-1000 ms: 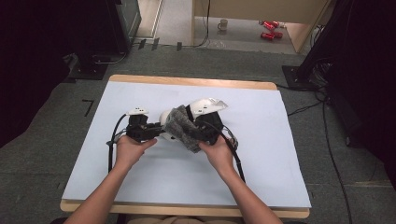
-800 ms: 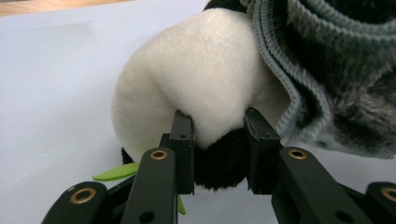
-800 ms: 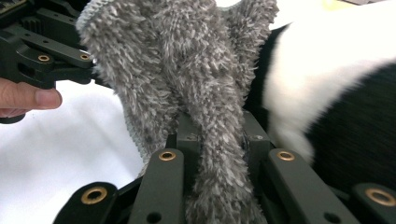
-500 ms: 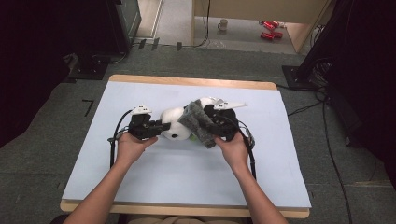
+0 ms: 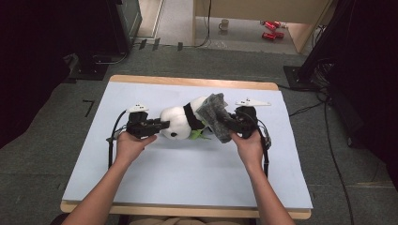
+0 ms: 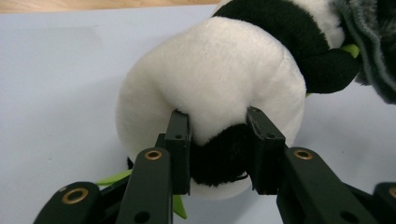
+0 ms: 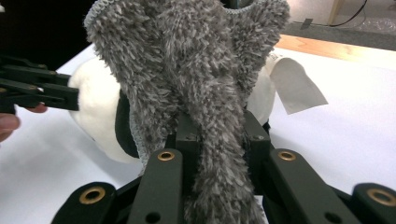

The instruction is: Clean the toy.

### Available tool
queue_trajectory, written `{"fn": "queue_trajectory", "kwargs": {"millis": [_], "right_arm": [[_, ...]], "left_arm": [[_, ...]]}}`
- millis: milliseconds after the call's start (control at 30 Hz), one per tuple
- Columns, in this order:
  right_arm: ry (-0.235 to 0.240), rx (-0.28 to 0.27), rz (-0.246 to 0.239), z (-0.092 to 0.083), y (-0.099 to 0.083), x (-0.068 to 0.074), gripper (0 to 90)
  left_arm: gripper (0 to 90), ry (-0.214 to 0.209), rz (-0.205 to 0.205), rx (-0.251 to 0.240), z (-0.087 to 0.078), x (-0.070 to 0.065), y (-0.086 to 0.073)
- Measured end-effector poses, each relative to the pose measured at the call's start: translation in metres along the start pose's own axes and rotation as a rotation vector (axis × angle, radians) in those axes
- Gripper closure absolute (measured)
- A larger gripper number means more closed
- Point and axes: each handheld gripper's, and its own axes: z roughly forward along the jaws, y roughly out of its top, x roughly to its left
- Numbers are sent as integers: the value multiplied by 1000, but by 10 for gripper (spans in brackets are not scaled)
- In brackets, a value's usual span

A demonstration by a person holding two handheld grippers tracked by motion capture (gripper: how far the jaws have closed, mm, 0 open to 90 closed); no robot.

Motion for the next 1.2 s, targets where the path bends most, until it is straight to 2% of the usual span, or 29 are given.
{"fn": "queue_trajectory", "kwargs": {"millis": [67,167,233,300,367,633,700,867,1033,1100,1200], "right_arm": [[-8,-4,3,3,0,-1,747],[-12,-5,18,4,-1,-5,747],[-13,-6,18,6,-2,-7,747],[-16,-8,19,7,-1,-8,747],[-22,-6,15,7,1,-8,747],[-30,-12,13,14,9,-12,745],[-29,-14,16,15,11,-13,744],[-25,-18,26,19,13,-16,739],[-22,-16,33,20,13,-20,738],[-24,-15,33,20,13,-20,739],[-29,-8,36,20,12,-22,738]], "left_arm": [[603,-17,-21,-19,-1,2,0],[526,-23,-14,-37,-4,1,0],[487,-14,16,-46,-5,0,-1],[455,-4,72,-59,-9,-2,-2],[432,-3,105,-72,-14,-3,-4],[385,-1,90,-84,-25,4,-16],[380,-8,93,-68,-22,4,-20],[362,-1,140,-35,-8,1,-26],[346,27,158,-49,11,0,-29],[338,38,184,-60,13,0,-29],[335,31,182,-66,11,3,-29]]}}
